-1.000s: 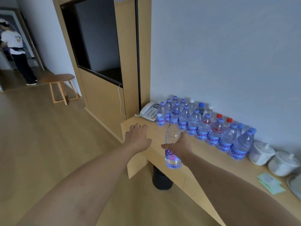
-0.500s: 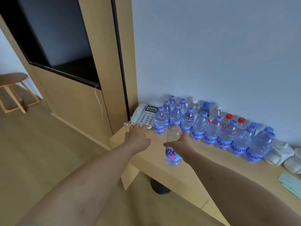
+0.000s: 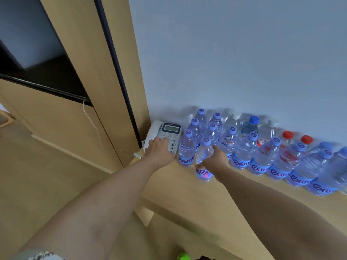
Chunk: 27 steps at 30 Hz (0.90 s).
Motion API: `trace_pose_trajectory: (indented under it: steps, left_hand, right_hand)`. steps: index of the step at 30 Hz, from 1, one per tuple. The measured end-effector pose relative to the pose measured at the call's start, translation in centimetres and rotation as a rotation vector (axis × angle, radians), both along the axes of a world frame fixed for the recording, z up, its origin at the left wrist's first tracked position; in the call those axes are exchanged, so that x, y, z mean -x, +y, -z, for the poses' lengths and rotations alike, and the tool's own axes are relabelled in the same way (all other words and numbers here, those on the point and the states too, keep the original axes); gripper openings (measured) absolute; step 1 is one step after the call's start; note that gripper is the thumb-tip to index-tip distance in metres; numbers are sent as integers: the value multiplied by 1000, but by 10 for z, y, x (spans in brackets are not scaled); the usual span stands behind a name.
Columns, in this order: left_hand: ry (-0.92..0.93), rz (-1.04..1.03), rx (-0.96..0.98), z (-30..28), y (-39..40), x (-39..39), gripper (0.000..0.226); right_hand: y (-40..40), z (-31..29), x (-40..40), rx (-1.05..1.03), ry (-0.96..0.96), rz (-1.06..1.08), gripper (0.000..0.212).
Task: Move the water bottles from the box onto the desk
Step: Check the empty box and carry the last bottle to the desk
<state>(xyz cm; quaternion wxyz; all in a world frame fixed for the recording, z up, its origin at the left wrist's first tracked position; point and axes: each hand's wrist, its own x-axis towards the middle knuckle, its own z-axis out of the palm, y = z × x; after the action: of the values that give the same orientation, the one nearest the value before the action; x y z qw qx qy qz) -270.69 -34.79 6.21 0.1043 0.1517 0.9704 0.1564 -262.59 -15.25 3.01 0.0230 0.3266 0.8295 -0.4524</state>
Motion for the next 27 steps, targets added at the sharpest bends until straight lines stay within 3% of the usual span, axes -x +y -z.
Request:
trace_pose_trajectory:
  steps: [6, 12, 16, 21, 27]
  left_hand:
    - [-38, 128, -15, 13, 16, 38, 53]
    - [-53, 288, 31, 23, 25, 65, 50]
    - [-68, 362, 56, 30, 22, 73, 51]
    - [-64, 396, 52, 31, 20, 79, 61]
    - [-40, 448, 67, 24, 26, 85, 52]
  right_hand:
    - [2, 7, 17, 22, -11, 143, 66]
    - [-6, 11, 24, -22, -15, 240, 86]
    - [-11, 7, 27, -40, -68, 292, 76]
    - [-22, 4, 27, -15, -75, 362, 89]
    - [-17, -1, 29, -60, -49, 386, 59]
